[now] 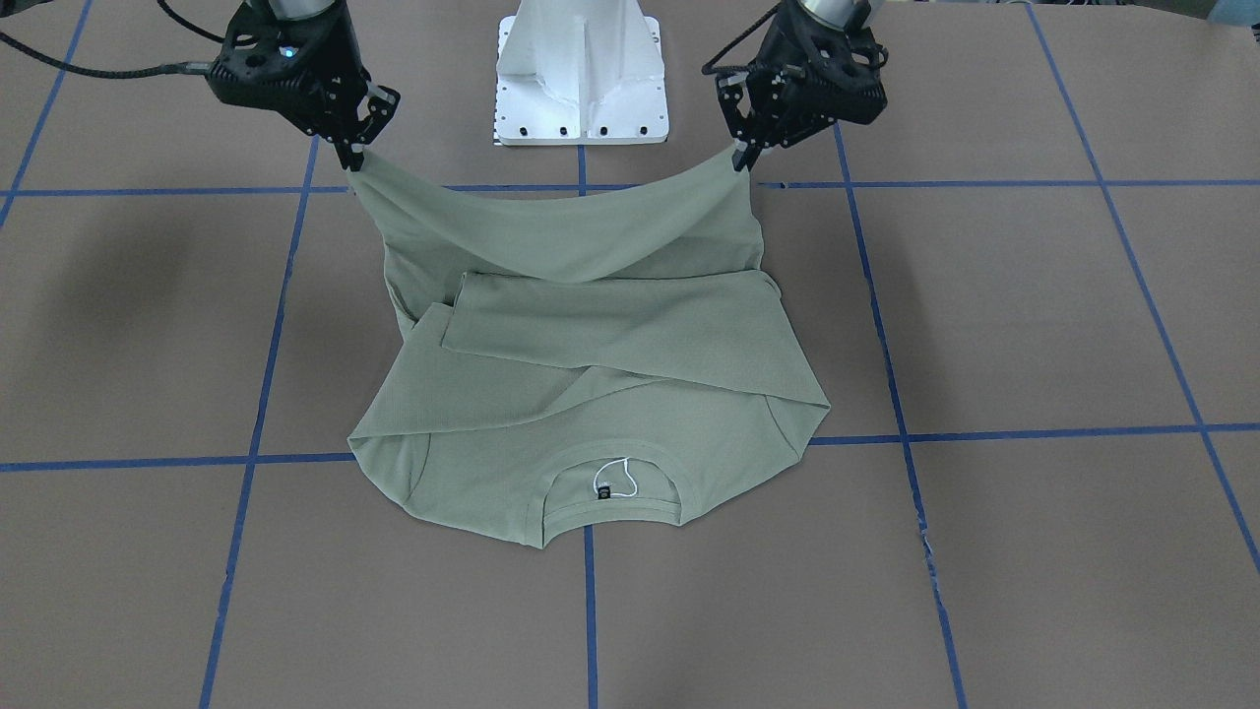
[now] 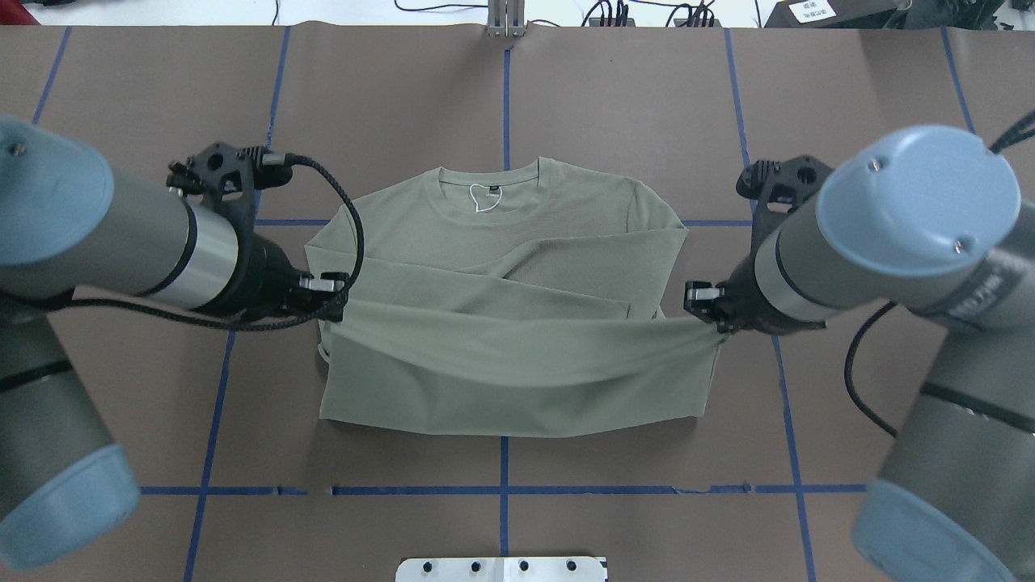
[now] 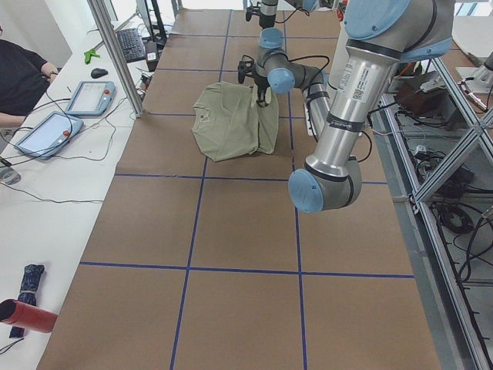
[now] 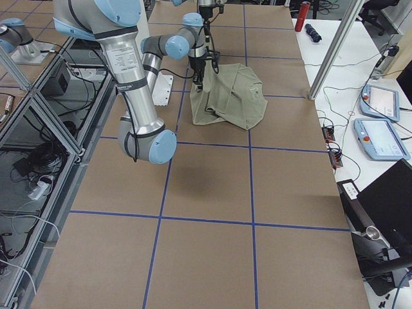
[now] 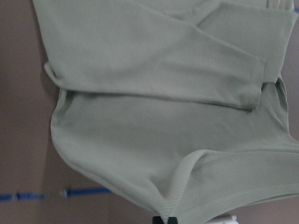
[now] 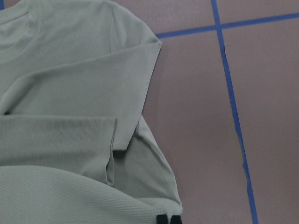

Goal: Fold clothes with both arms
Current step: 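Lift the hem with both grippers and carry it toward the collar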

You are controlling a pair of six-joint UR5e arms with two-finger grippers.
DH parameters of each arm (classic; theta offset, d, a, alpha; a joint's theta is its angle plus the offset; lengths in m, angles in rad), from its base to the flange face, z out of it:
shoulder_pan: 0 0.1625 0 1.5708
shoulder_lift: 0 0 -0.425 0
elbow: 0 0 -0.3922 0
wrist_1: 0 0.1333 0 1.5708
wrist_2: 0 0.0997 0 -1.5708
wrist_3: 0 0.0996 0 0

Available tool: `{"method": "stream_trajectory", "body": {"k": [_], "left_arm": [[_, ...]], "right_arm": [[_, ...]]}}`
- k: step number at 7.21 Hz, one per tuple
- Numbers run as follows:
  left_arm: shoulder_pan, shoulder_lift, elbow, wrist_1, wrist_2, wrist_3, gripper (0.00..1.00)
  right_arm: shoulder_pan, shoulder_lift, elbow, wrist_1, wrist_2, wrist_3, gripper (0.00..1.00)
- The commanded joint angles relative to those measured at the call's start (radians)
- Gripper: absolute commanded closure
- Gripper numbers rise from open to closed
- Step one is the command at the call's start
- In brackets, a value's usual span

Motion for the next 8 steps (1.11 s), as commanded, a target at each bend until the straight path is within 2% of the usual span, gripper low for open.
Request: {"method": "stream_trajectory", "body": {"k": [1, 3, 4, 5, 6, 8], "left_arm": [[-0.12, -0.052, 0.158, 0.008, -0.033, 0.179, 1.0], [-0.135, -0.1, 0.328, -0.071, 0.005, 0.225, 1.0], [-0.135, -0.112, 0.437, -0.166, 0.014, 0.225, 1.0], [-0.131, -0.134, 0.538, -0.238, 0.036, 0.227, 1.0], [-0.128, -0.164, 0.641, -0.301, 0.051, 0.227, 1.0], [-0.12, -0.155, 0.691, -0.361, 0.051, 0.228, 1.0]], "right_arm": [[0.105, 0.143, -0.248, 0.065, 0.016, -0.065, 1.0], [0.131, 0.15, -0.516, 0.347, 0.012, -0.062, 1.0], [0.138, 0.204, -0.658, 0.446, 0.01, -0.061, 1.0], [0.141, 0.258, -0.762, 0.484, 0.009, -0.062, 1.0], [0.141, 0.268, -0.82, 0.517, -0.011, -0.064, 1.0], [0.15, 0.268, -0.87, 0.565, -0.028, -0.082, 1.0]]}}
